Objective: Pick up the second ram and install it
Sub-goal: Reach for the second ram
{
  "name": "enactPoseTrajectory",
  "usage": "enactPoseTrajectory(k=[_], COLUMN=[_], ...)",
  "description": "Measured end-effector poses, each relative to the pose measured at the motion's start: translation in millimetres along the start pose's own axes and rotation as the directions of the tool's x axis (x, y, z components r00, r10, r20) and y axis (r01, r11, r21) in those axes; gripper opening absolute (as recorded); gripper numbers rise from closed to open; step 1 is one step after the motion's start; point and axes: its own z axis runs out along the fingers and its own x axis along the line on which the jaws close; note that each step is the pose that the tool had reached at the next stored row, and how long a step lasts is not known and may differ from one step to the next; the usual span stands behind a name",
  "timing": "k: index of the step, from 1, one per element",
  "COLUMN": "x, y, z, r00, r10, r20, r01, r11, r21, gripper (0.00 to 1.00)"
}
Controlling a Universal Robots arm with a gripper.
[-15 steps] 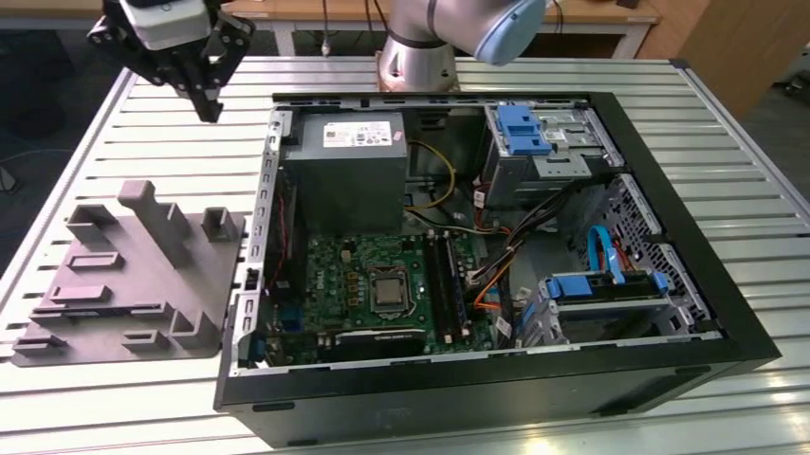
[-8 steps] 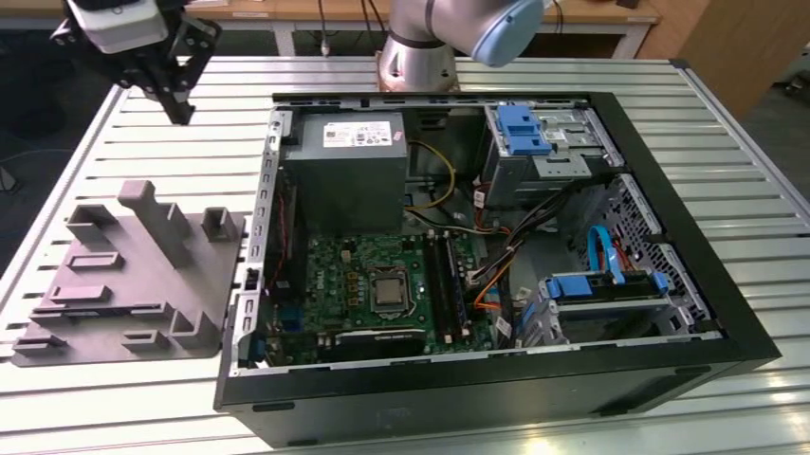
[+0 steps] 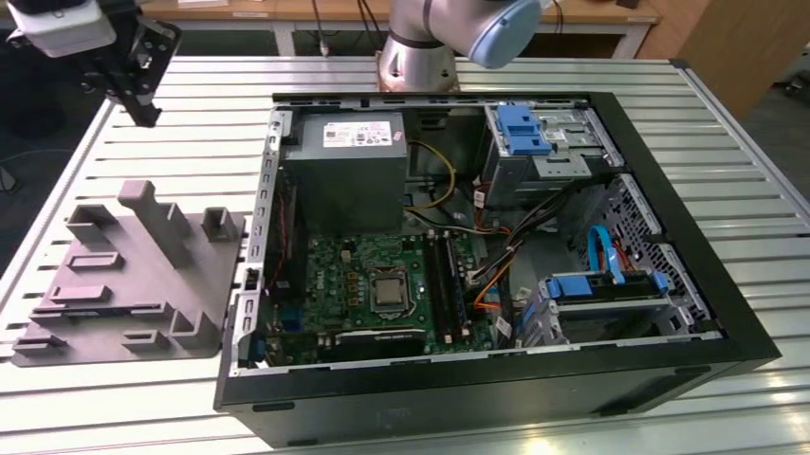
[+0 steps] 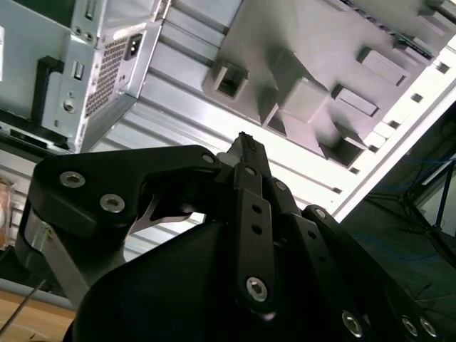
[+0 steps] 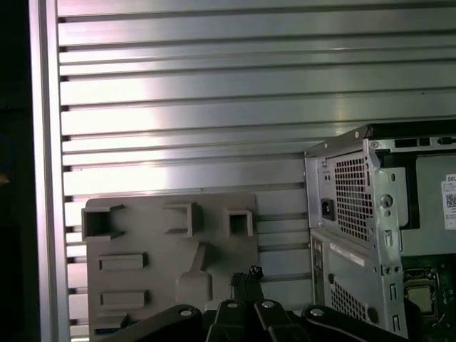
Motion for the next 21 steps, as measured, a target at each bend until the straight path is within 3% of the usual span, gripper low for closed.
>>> enactPoseTrajectory(k=[10, 21], x=[36.0, 65.6], y=[-2.9, -5.5], z=[3.9, 9.9], r00=[1.0000, 1.0000], r10=[0.000, 0.000], r20=[0.0000, 0.0000], r01=[0.000, 0.000], r11=[1.0000, 1.0000], r21=[-0.0001, 0.0000], gripper=[0.11, 0.11])
